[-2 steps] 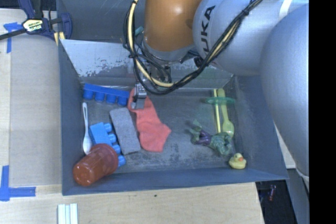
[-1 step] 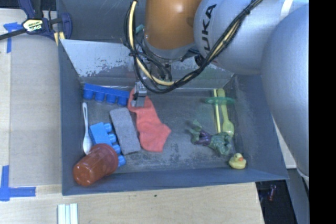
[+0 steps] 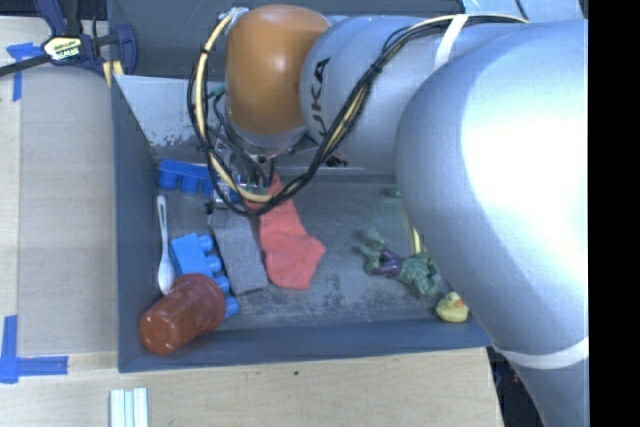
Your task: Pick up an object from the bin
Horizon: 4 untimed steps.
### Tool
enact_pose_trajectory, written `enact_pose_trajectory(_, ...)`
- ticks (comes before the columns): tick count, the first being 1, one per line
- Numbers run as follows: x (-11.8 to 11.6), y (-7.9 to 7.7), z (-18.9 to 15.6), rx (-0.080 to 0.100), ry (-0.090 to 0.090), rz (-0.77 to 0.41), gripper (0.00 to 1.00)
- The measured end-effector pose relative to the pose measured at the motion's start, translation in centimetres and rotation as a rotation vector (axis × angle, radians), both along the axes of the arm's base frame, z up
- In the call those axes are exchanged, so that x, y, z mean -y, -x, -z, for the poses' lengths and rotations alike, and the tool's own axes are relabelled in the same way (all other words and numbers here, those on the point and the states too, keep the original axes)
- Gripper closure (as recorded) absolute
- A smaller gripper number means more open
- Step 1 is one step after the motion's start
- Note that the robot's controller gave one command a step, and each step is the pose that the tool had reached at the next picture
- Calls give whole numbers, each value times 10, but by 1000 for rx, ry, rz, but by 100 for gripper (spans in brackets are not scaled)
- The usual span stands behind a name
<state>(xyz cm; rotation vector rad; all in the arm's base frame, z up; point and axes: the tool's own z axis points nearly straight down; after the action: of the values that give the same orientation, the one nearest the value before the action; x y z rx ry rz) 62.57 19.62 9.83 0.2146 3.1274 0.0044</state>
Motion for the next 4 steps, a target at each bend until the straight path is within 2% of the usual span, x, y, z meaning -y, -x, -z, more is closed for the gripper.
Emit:
enact_pose_trajectory(1,-15,0,-9,1,-1,182,0)
enact_pose_trajectory(2,-44,14,-1,-9,-1,270,0)
enact_pose_trajectory(3,-27,-2,26,3,-5,263,0)
enact_pose_trajectory(4,-41,59,28,-2,-2,219,100)
